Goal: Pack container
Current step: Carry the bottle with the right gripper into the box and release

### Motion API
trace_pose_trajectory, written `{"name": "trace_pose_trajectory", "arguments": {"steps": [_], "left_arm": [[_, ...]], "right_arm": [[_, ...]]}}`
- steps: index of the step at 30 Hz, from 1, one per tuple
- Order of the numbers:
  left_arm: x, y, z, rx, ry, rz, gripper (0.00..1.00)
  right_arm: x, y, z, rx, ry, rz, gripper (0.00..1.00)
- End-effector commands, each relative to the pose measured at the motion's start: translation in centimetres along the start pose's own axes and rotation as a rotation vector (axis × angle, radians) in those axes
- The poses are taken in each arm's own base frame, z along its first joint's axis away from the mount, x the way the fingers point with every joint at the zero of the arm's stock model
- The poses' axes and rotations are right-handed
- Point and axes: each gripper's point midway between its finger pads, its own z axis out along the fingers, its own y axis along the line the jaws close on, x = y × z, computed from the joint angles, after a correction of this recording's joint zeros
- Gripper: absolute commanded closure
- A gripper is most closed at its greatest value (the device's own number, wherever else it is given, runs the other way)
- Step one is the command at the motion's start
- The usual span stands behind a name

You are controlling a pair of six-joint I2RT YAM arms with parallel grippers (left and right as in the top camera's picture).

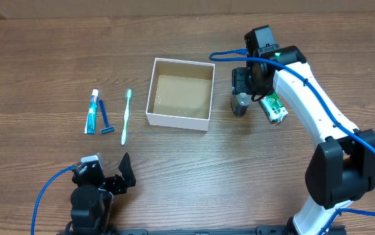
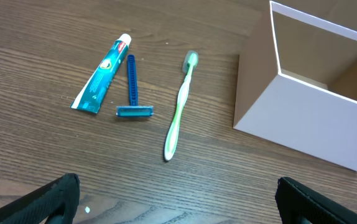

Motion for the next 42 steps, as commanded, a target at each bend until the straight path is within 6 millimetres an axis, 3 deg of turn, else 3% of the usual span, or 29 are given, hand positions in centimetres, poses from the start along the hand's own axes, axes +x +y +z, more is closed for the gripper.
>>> {"name": "trace_pose_trajectory", "arguments": {"steps": [1,6,12,23,27,32,37,42], "left_arm": [[0.2,0.0,0.1,0.006,0.001,-0.011,0.00],[0.2,0.0,0.1,0.006,0.001,-0.011,0.00],[0.2,0.0,0.1,0.005,0.001,-0.011,0.00],[0.2,0.0,0.1,0.005,0.001,-0.011,0.00],[0.2,0.0,0.1,0.005,0.001,-0.011,0.00],[0.2,0.0,0.1,0.005,0.001,-0.011,0.00],[0.2,0.0,0.1,0.005,0.001,-0.011,0.00],[0.2,0.0,0.1,0.005,0.001,-0.011,0.00]], "right_arm": [[-0.7,0.5,-1.2,-0.019,-0.048,-0.002,0.35],[-0.5,0.4,-0.9,-0.017,-0.046,-0.002,0.41],[-0.4,0.3,-0.7,-0.012,-0.041,-0.001,0.36],[-0.1,0.2,-0.5,-0.009,-0.028,-0.001,0.46],[0.3,0.0,0.6,0.001,0.005,0.001,0.38],[0.7,-0.2,1.5,0.011,0.032,0.003,0.51],[1.1,-1.1,0.7,0.065,0.034,0.002,0.63],[0.5,-1.2,-2.9,0.078,-0.010,-0.001,0.66]]}}
